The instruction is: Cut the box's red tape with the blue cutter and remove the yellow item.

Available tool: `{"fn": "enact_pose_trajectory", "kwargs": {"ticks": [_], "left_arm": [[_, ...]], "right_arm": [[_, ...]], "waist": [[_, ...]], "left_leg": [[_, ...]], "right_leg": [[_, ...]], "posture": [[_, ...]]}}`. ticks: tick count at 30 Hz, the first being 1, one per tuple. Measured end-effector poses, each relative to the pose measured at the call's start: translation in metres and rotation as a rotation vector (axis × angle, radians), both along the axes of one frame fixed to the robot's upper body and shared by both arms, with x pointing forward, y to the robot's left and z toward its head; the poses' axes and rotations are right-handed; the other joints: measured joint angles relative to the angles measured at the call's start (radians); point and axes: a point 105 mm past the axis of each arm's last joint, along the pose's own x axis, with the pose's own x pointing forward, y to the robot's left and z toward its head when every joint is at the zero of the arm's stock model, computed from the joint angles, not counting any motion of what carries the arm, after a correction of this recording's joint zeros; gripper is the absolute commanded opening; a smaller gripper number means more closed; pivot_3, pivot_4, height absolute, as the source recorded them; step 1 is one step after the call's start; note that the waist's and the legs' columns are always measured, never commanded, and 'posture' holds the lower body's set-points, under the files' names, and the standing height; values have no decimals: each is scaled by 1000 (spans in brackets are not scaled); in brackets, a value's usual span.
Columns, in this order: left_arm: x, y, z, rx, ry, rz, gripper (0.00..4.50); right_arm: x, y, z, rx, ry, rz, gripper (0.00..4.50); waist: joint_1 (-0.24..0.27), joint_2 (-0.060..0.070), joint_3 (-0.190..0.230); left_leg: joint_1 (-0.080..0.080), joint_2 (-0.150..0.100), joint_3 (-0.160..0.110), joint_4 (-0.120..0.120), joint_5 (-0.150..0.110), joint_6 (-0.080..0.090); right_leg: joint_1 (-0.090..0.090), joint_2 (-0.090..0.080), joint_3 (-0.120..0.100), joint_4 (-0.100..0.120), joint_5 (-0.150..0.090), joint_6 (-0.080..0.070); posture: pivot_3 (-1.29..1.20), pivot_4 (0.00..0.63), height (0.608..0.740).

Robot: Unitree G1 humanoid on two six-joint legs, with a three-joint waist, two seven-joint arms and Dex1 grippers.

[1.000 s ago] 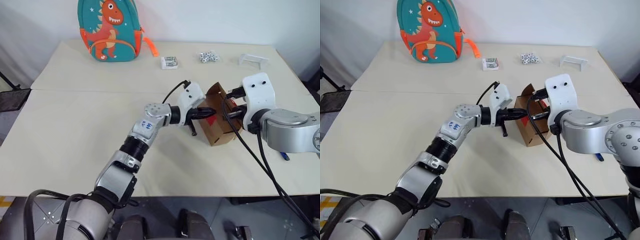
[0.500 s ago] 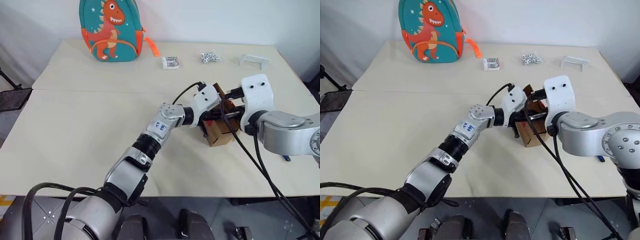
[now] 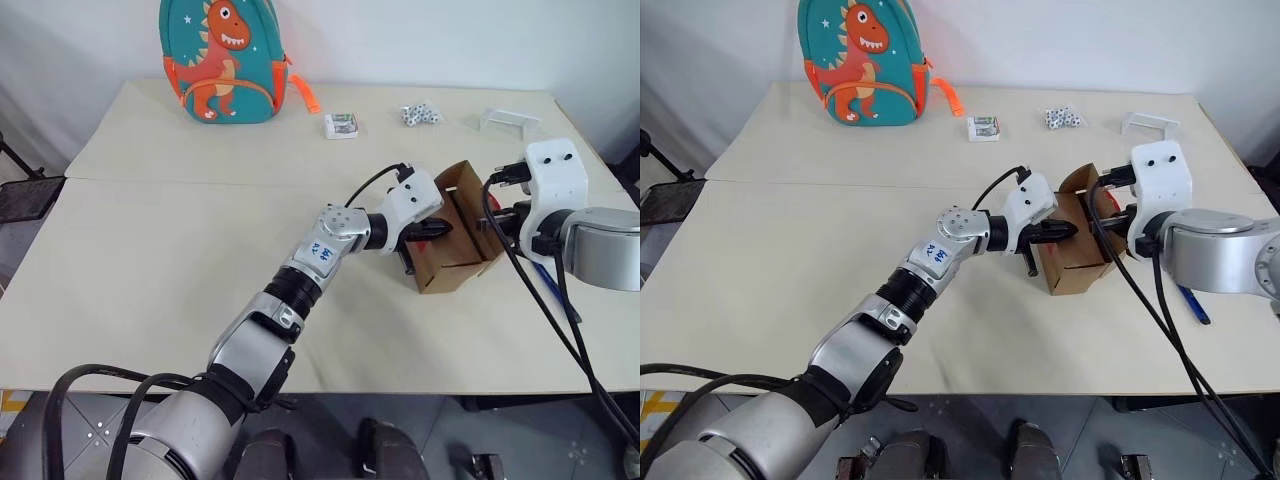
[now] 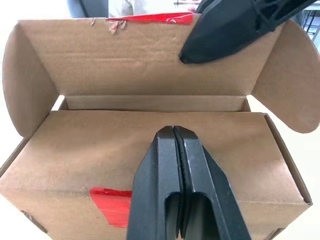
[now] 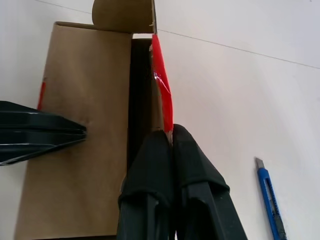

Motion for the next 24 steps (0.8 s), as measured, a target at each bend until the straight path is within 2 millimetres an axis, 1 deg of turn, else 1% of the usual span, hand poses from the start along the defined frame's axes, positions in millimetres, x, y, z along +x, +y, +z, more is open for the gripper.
{"fn": "enact_pose_trajectory", "kwargs": {"ticks": [5,15,17,22,24], "left_arm": [[0,1,-1,1,7,0,0],[1,11,-3,-12,22,17,0],[2,14,-3,-8,26,21,0],[4,19,-6,-7,42,38,0],[5,20,-6,-10,45,42,0]], "right_arm": [[2,-6,0,22,5,7,36],[4,-3,-3,68,-10,81,36],[4,-8,-6,84,-9,66,36],[3,-30,-15,83,-5,3,36],[3,-32,-26,78,30,-5,36]], "waist": [[0,0,0],[-1,0,0],[-1,0,0],[3,0,0],[2,0,0]], "left_leg": [[0,0,0,0,0,0],[2,0,0,1,0,0],[3,0,0,1,0,0],[3,0,0,1,0,0],[3,0,0,1,0,0]], "right_leg": [[0,0,0,0,0,0],[2,0,0,1,0,0],[3,0,0,1,0,0],[3,0,0,1,0,0],[3,0,0,1,0,0]], "posture": [[0,150,740],[0,150,740],[0,150,740],[0,150,740],[0,150,740]]}}
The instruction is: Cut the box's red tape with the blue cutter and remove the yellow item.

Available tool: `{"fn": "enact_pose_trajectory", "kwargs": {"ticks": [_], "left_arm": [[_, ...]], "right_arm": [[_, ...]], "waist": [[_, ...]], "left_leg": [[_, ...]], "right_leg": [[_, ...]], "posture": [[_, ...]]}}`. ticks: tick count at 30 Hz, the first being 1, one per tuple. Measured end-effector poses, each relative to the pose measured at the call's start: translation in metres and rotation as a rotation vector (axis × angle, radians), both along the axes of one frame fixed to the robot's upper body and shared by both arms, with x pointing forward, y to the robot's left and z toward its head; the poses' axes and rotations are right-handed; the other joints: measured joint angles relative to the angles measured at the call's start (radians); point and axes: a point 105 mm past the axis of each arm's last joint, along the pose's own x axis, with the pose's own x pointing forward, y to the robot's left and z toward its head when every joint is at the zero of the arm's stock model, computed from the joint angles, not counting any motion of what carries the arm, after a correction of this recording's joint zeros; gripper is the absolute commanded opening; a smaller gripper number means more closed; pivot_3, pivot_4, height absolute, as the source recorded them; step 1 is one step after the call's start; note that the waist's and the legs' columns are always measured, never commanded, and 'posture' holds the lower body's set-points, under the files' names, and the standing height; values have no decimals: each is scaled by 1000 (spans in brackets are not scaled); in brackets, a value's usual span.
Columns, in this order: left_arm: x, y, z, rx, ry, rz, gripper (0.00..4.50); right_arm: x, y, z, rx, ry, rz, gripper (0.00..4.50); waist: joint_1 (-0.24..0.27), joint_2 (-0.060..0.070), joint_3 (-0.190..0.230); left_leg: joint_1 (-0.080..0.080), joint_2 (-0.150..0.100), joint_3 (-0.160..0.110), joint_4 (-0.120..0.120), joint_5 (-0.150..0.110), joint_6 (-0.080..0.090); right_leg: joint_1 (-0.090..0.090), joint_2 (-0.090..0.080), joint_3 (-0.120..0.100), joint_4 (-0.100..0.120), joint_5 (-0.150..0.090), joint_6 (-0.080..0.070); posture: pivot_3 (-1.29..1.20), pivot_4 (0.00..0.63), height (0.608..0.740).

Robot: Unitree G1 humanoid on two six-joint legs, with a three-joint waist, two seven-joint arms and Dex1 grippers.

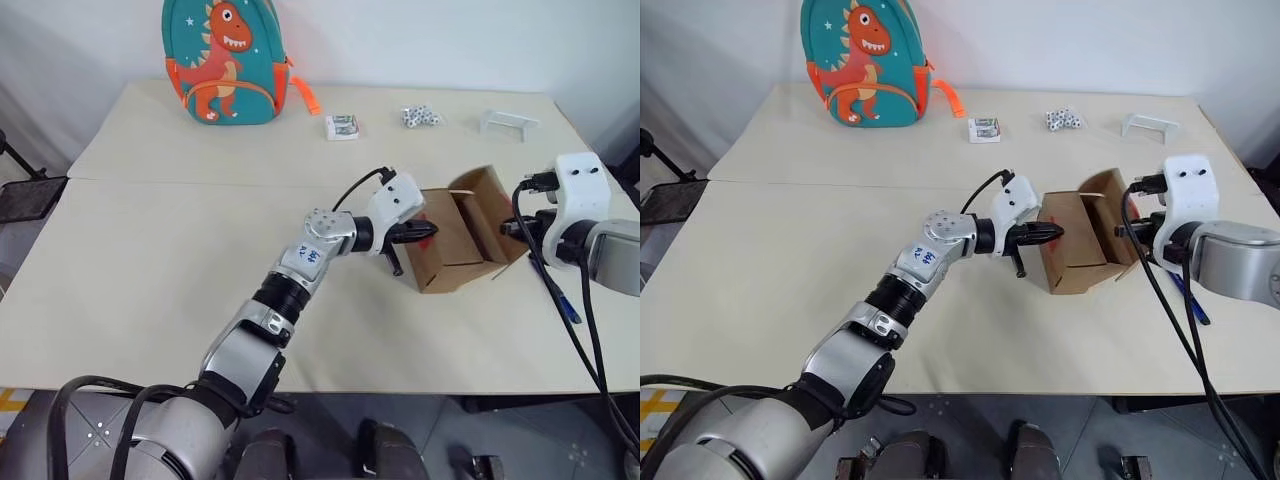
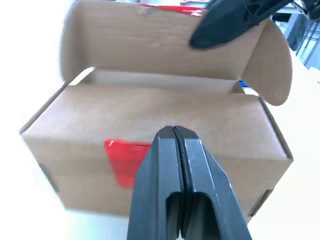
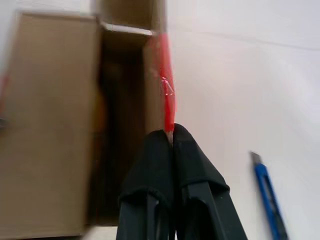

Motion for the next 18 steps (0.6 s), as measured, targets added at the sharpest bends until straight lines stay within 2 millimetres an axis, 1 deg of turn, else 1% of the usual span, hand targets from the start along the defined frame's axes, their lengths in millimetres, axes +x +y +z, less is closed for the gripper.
{"fn": "enact_pose_trajectory", "kwargs": {"ticks": [2,10,16,18], "left_arm": [[0,0,0,-1,2,0,0],[-2,2,-2,-6,5,2,0],[-2,7,-3,-7,1,10,0],[-2,9,-3,-7,2,14,0]], "right_arm": [[1,-2,-5,-3,15,-10,36],[3,-5,-9,9,11,4,36],[3,-15,-25,-22,37,0,36],[4,-15,-26,-28,34,7,36]], "waist": [[0,0,0],[-2,0,0],[-3,0,0],[-3,0,0]], "left_leg": [[0,0,0,0,0,0],[0,0,0,0,0,0],[0,0,0,-1,0,0],[1,0,0,0,0,0]], "right_leg": [[0,0,0,0,0,0],[0,0,0,0,0,0],[0,0,0,0,0,0],[0,0,0,0,0,0]], "posture": [[0,150,740],[0,150,740],[0,150,740],[0,150,740]]}}
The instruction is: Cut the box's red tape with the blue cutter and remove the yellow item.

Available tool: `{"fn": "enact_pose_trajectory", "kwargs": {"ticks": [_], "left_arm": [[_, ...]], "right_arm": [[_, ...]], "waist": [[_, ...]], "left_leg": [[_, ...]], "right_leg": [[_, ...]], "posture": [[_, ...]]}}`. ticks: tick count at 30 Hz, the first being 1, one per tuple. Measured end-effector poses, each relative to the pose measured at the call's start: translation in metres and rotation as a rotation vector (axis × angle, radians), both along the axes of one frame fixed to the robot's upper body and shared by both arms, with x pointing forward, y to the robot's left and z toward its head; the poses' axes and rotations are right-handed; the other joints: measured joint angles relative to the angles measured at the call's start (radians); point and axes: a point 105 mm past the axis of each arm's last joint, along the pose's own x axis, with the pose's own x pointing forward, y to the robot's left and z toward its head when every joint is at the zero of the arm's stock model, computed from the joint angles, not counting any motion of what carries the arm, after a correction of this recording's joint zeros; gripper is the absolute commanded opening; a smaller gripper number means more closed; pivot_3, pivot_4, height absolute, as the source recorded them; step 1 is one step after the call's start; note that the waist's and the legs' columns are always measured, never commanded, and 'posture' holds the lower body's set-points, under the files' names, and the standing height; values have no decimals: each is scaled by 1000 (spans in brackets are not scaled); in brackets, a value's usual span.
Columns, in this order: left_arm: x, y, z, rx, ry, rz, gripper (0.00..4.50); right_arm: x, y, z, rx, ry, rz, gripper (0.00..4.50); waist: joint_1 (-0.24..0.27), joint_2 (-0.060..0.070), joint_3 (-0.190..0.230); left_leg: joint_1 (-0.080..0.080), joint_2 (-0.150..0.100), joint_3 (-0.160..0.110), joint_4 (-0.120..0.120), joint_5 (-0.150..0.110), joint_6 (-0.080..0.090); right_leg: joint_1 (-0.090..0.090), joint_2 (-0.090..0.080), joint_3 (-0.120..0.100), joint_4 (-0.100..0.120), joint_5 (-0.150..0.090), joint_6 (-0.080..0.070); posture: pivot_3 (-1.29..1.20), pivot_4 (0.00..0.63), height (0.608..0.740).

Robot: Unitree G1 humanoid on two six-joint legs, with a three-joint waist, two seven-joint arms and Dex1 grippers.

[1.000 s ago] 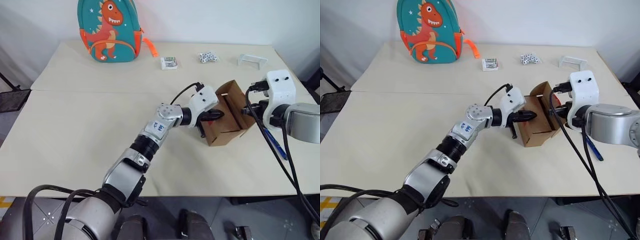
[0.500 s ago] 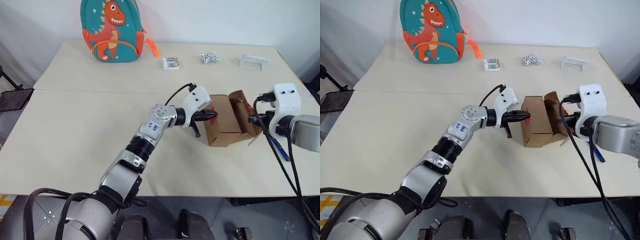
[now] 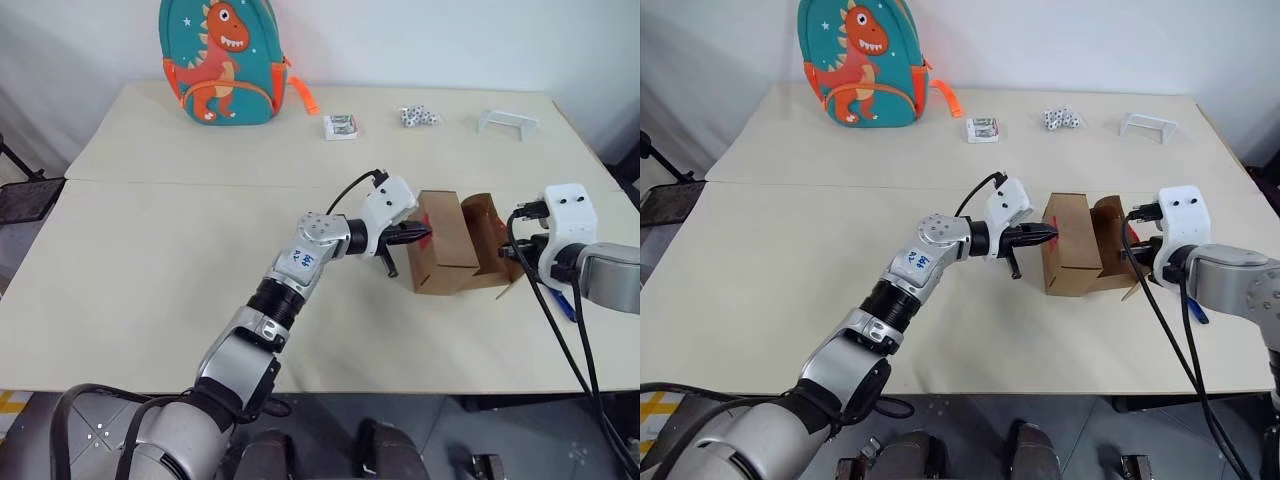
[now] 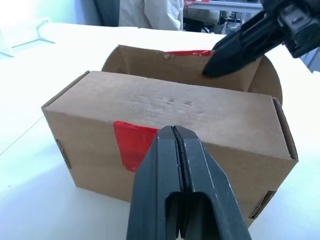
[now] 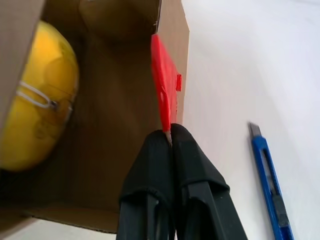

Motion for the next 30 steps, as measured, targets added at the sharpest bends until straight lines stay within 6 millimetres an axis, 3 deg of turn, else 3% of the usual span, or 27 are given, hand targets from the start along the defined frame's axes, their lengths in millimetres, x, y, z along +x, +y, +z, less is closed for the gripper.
{"fn": "enact_pose_trajectory", "kwargs": {"ticks": [6,14,17,19,22,27,30], "left_arm": [[1,8,-17,43,58,20,0],[-1,22,12,-43,13,-17,0],[2,44,18,-41,-18,-3,0],[8,71,20,-46,-15,49,0],[11,92,19,-54,5,85,0],[10,95,26,-76,0,87,0],[5,85,35,-103,-9,54,0]], "right_arm": [[4,6,-4,-9,-11,48,36],[7,26,-2,24,-42,145,36],[5,34,-10,77,-41,172,613],[2,38,-20,129,-28,180,1276],[0,42,-22,142,-25,210,2288],[-2,58,-8,85,-82,287,4054],[-2,72,-1,66,-105,341,4054]], "waist": [[-2,1,0],[0,1,0],[-2,1,0],[-5,1,0],[-4,2,0],[2,2,0],[-2,2,0]], "left_leg": [[-1,0,1,0,0,0],[-1,0,1,-1,0,-1],[0,0,0,-1,1,-1],[0,0,1,-2,1,-2],[0,0,1,-1,1,-2],[-1,-1,-1,0,1,-2],[0,-1,-1,-1,1,-2]], "right_leg": [[-2,0,0,0,0,0],[-1,0,0,0,0,0],[-1,0,0,1,0,0],[-2,0,0,2,0,0],[-2,0,0,2,0,0],[-1,0,0,2,1,1],[-1,0,0,2,0,1]], "posture": [[0,150,740],[0,150,740],[0,150,740],[0,150,740],[0,150,740],[0,150,740],[0,150,740]]}}
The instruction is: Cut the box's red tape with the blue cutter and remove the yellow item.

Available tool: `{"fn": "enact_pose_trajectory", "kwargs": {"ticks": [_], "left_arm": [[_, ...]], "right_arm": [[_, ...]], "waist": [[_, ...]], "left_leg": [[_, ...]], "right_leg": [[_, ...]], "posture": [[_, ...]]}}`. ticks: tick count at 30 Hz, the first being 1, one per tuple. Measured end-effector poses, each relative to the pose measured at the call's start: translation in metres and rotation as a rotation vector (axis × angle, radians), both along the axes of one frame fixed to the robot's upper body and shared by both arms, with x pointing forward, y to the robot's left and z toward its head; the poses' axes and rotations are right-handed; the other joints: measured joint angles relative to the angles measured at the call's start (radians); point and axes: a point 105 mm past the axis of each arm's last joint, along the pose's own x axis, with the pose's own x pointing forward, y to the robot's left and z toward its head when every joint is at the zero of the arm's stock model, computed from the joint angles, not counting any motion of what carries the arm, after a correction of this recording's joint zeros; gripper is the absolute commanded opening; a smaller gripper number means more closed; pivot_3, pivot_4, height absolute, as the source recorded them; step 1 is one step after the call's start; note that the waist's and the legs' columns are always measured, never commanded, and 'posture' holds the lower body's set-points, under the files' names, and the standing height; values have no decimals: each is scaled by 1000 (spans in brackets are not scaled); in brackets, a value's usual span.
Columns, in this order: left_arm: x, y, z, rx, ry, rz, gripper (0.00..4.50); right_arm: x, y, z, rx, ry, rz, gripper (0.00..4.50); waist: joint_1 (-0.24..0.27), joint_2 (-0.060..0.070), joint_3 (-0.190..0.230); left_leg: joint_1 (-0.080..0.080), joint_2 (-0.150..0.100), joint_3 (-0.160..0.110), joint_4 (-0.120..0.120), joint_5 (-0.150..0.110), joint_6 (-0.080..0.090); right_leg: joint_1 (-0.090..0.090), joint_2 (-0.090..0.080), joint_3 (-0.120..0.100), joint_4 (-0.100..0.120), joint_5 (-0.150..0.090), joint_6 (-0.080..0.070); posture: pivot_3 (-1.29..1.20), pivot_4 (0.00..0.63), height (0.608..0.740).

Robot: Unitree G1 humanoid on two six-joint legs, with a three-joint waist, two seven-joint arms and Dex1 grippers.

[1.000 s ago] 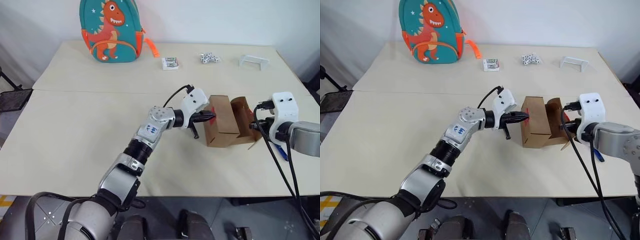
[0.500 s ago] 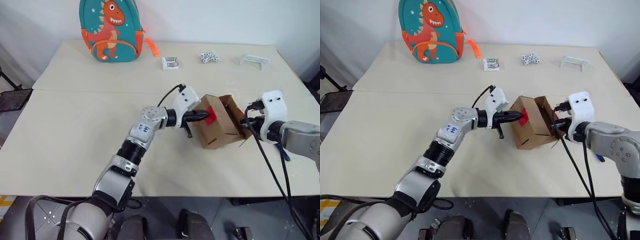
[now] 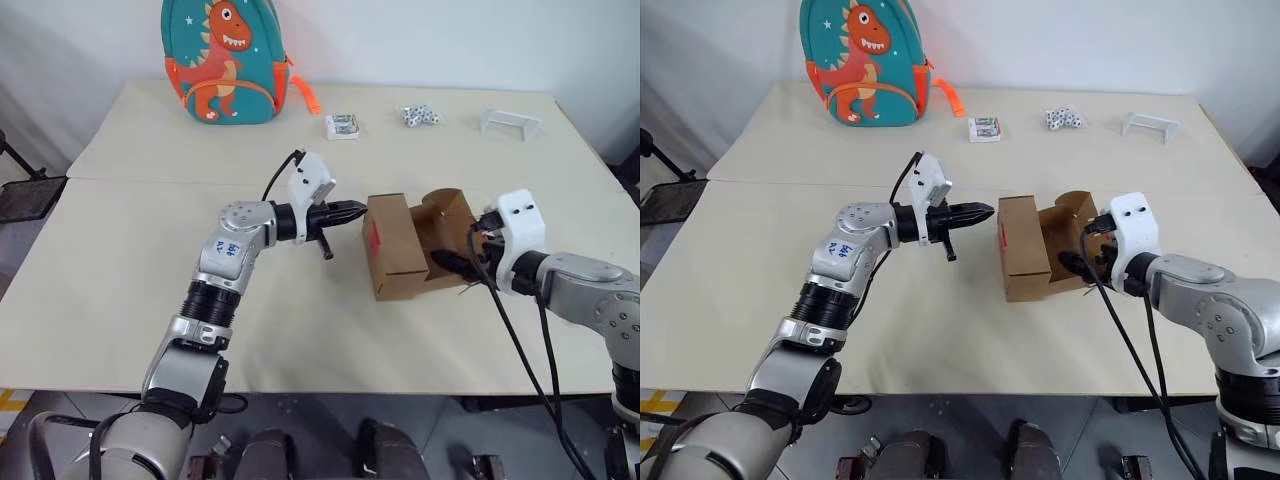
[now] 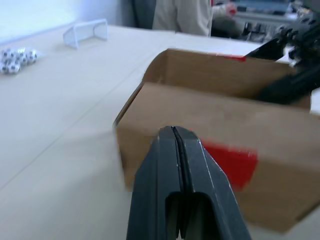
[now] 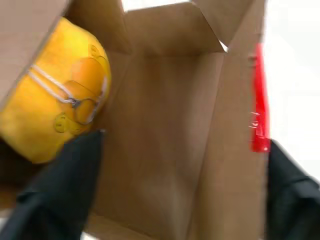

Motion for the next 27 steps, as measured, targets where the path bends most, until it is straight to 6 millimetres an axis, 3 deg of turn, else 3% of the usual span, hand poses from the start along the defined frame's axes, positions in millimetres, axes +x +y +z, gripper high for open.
{"fn": "enact_pose_trajectory", "kwargs": {"ticks": [4,10,15,18,22,27], "left_arm": [[-4,-4,11,-9,-38,-20,0],[-3,-6,6,-2,-19,-17,0],[-10,-23,0,15,-10,-61,0],[-14,-32,-6,45,-9,-85,0],[-17,-40,-16,97,-15,-91,0],[-15,-32,-17,128,-36,-64,0]], "right_arm": [[-1,12,9,12,-27,38,4054],[-2,18,7,42,-5,54,4054],[-3,22,4,40,5,61,4054],[-4,22,2,34,22,58,3531],[-3,18,2,1,29,31,2178],[0,7,4,-70,19,-28,454]], "waist": [[-3,0,0],[1,0,0],[0,0,0],[-2,0,0],[-2,0,0],[-3,1,0]], "left_leg": [[1,0,0,-1,0,0],[1,0,0,0,0,0],[1,0,0,-1,0,0],[1,0,0,-1,0,0],[1,0,1,-1,0,0],[2,0,1,-1,0,0]], "right_leg": [[0,0,0,1,0,0],[0,0,0,1,0,0],[0,0,0,1,0,0],[0,0,0,1,0,0],[0,0,0,1,0,0],[0,0,1,2,0,0]], "posture": [[0,150,740],[0,150,740],[0,150,740],[0,150,740],[0,150,740],[0,150,740]]}}
